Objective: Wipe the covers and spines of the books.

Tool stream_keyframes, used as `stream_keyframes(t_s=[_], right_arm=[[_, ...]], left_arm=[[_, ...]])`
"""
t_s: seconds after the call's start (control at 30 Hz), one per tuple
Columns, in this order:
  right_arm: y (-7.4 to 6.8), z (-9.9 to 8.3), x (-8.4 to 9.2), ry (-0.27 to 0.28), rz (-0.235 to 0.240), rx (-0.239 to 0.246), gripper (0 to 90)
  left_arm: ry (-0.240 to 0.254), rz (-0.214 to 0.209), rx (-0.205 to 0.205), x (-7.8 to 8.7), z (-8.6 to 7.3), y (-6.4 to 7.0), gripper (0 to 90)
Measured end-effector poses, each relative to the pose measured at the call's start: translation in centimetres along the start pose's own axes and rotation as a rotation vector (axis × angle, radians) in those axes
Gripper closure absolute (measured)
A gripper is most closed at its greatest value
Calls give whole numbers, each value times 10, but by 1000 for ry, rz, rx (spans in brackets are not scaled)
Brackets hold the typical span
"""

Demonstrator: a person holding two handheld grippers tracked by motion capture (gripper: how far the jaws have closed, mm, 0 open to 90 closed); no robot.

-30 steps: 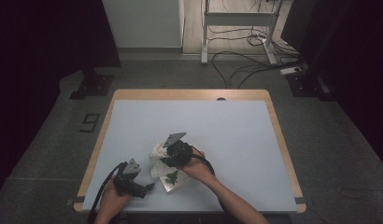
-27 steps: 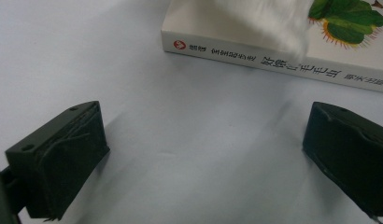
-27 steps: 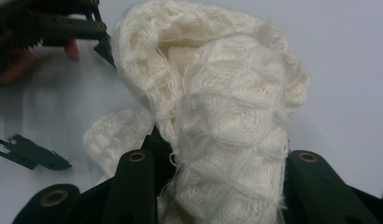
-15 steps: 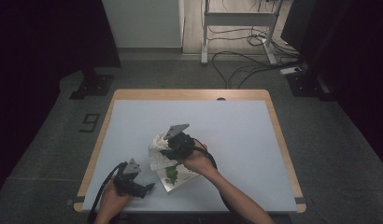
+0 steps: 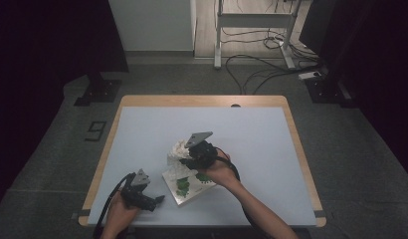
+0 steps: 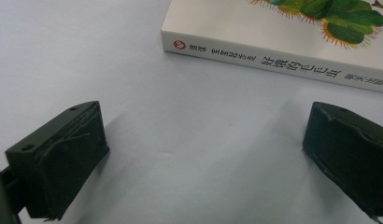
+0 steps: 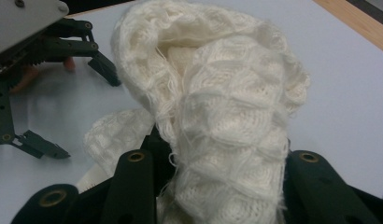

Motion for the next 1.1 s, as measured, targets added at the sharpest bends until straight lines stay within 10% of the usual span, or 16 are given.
stream_keyframes(t_s=[1.1], right_arm=[[29, -68, 86, 15, -166, -88, 575]], left_arm=[[-2, 0, -3, 0, 0, 0, 0]])
Point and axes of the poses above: each handheld gripper's, and its own axes: x roughly backward along the jaws, z roughly out of its top, y roughly to its right, the point moved 3 cm from there along -x, roughly forward along the jaws, and after that the axes turned 15 degrees about z, right-handed, at the moved point
